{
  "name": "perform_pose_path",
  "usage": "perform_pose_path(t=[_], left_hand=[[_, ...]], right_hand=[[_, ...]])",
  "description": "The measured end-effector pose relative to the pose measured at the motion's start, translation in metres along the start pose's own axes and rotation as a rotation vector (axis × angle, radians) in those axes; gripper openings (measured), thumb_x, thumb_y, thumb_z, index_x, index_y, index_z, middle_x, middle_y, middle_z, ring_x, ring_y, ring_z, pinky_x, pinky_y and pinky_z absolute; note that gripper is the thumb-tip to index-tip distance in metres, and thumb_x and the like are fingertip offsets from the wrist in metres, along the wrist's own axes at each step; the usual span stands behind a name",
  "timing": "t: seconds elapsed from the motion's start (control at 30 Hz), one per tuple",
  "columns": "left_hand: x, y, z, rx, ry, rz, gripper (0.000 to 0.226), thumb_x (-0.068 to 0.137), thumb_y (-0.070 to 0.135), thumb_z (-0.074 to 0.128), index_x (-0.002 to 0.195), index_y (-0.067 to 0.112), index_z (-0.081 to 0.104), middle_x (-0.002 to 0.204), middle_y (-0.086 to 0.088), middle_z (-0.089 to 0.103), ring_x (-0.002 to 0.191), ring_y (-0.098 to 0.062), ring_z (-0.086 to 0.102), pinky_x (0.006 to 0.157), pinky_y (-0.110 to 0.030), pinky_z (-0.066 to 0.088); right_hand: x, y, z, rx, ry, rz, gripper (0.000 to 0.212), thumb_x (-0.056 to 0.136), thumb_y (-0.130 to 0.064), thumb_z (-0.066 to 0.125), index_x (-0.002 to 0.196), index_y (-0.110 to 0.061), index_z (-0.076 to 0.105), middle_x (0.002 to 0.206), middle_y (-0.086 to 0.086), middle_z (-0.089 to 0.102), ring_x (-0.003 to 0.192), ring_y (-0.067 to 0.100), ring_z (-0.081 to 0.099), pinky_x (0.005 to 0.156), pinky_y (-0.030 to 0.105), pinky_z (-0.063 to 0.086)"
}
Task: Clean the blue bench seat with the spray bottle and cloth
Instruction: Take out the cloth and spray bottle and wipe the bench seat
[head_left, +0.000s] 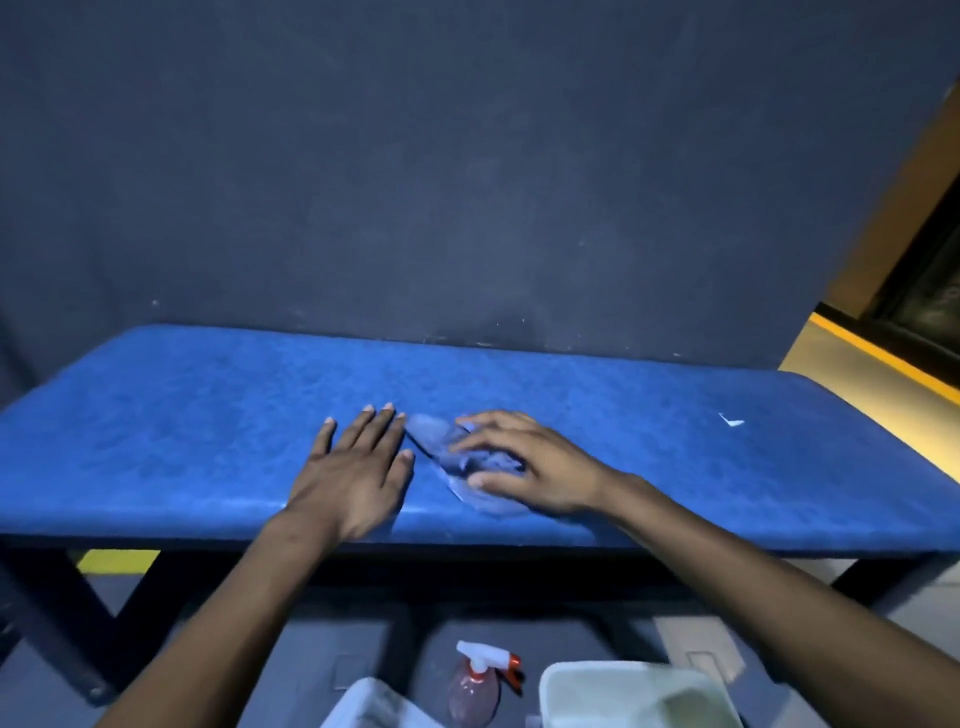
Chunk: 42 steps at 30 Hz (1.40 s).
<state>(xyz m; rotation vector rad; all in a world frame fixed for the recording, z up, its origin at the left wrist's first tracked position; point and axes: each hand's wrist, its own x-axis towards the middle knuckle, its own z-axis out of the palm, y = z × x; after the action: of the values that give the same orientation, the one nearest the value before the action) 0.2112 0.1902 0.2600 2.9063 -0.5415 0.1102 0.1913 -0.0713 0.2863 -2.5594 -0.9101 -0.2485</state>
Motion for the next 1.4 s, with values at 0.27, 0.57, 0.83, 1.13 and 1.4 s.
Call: perform_pose_path(t=[0.27, 0.57, 0.83, 1.13, 1.4], left_hand=[[0.0, -0.001, 0.002, -0.023, 0.018, 0.013, 0.096, 0.079, 0.06, -0.016, 0.166, 0.029, 0.009, 0.174, 0.013, 0.001, 0.16, -0.007, -0.005, 0.129, -0.045, -0.005], [0.0, -0.001, 0.004, -0.047, 0.023, -0.001, 0.079, 0.092, 0.056, -0.004, 0.166, 0.03, 0.009, 0.174, 0.015, 0.002, 0.159, -0.005, -0.005, 0.129, -0.044, -0.007], [0.0, 0.003, 0.002, -0.05, 0.029, 0.017, 0.074, 0.097, 0.053, -0.001, 0.166, 0.029, 0.008, 0.174, 0.016, -0.002, 0.159, -0.005, -0.007, 0.129, -0.045, -0.007], [-0.002, 0.0, -0.001, -0.045, 0.001, -0.016, 0.089, 0.084, 0.061, -0.011, 0.166, 0.033, 0.012, 0.173, 0.017, 0.003, 0.159, -0.004, -0.002, 0.129, -0.044, -0.003], [0.014, 0.054, -0.022, -0.07, -0.081, 0.073, 0.08, 0.089, 0.058, 0.004, 0.161, 0.033, 0.029, 0.173, 0.011, 0.015, 0.159, -0.008, 0.01, 0.127, -0.053, 0.003]], right_hand=[[0.069, 0.08, -0.002, -0.099, 0.219, 0.286, 0.032, 0.097, -0.036, 0.059, 0.128, -0.029, 0.064, 0.139, -0.001, 0.056, 0.134, 0.022, 0.051, 0.106, 0.029, 0.038], [-0.003, 0.029, 0.0, 0.029, 0.071, 0.06, 0.032, 0.096, -0.037, 0.062, 0.128, -0.035, 0.062, 0.141, -0.011, 0.055, 0.14, 0.003, 0.043, 0.113, 0.02, 0.032], [0.063, 0.088, -0.001, 0.003, 0.324, 0.384, 0.031, 0.088, -0.04, 0.067, 0.118, -0.031, 0.07, 0.131, -0.008, 0.06, 0.13, 0.015, 0.053, 0.112, 0.032, 0.039], [0.003, 0.025, 0.006, 0.014, 0.178, 0.193, 0.032, 0.091, -0.034, 0.067, 0.122, -0.036, 0.065, 0.131, -0.013, 0.057, 0.135, 0.003, 0.045, 0.112, 0.025, 0.033], [-0.112, 0.057, -0.075, 0.045, 0.463, 0.417, 0.025, 0.093, -0.023, 0.065, 0.117, -0.023, 0.071, 0.124, -0.007, 0.065, 0.129, 0.004, 0.053, 0.11, 0.026, 0.04]])
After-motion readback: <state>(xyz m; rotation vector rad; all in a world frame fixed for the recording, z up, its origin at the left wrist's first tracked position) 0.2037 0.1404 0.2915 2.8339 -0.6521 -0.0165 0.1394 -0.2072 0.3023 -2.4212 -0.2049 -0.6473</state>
